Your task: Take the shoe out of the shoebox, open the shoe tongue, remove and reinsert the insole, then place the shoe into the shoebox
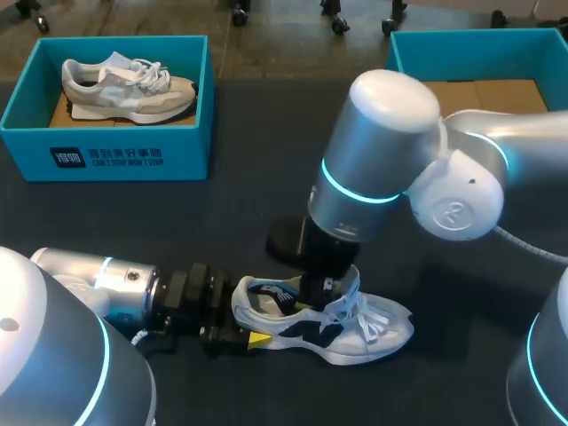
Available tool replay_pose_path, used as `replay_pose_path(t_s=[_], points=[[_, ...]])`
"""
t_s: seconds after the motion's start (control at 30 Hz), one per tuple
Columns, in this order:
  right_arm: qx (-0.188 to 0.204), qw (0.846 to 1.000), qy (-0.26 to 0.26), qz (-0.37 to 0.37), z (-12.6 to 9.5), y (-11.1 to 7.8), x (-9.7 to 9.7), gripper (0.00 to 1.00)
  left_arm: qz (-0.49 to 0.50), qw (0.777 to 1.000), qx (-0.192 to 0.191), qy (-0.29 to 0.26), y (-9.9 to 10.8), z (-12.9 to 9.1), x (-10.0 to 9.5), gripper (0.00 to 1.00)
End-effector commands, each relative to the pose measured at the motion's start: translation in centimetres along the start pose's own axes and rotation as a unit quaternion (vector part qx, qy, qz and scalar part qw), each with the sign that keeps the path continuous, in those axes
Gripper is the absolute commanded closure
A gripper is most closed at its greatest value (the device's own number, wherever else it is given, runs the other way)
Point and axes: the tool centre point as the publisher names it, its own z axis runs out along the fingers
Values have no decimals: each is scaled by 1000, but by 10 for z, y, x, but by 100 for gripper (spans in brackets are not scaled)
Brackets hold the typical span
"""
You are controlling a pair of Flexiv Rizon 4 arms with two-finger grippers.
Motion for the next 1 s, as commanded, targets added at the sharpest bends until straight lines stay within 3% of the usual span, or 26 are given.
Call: replay_pose_path(t_s=[0.03,0.27,0.7,0.8,1.0], points=[[-15,1000,3,-5,-9,-6,1,100,0,1000,0,-1,7,1,-2,100],[-20,1000,7,-17,-14,-2,-1,100,0,1000,0,-1,7,1,-2,100],[-77,994,19,-73,-24,-4,2,100,0,1000,0,-1,7,1,-2,100],[-89,992,20,-92,-27,1,4,100,0,1000,0,-1,7,1,-2,100],[-109,983,19,-150,-38,32,10,100,0,1000,0,-1,7,1,-2,100]])
